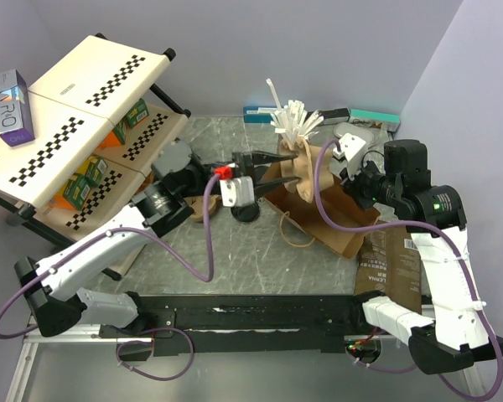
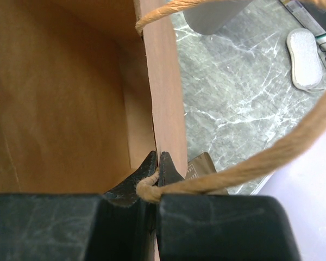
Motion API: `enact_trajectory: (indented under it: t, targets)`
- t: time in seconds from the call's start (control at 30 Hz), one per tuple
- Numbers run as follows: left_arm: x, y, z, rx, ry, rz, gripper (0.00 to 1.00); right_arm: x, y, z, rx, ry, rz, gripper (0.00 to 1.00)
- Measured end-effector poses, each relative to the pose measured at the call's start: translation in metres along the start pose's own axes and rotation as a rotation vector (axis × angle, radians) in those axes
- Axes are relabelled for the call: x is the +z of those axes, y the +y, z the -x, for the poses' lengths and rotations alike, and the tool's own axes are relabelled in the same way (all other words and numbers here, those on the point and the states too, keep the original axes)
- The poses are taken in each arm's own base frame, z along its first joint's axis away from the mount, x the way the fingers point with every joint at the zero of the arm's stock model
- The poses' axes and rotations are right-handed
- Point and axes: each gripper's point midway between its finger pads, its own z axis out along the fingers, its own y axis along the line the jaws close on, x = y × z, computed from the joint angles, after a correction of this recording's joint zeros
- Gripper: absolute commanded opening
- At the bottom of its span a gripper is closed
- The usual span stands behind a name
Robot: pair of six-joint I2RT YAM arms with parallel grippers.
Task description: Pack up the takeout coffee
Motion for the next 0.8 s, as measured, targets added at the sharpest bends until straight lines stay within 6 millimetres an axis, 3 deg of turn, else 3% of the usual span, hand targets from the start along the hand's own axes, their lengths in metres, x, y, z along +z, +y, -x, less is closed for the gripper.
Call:
enact_trajectory:
  t: [0.2,0.37,0.8]
  targets:
    - [0.013,-0.024,-0.032,-0.017,-0.001,-0.017,0.01,0.0,-0.001,0.002,-0.002,-0.006,-0.004,0.0]
    - [0.011,-0.035,-0.062,-0.053,0.05,0.007,0.01,-0.001,-0.002,0.003,-0.004,-0.013,-0.01,0.0]
    - [-0.001,-0.039,-0.074,-0.077,0.088,0.057,0.01,0.0,-0.003,0.002,-0.006,-0.012,-0.02,0.0]
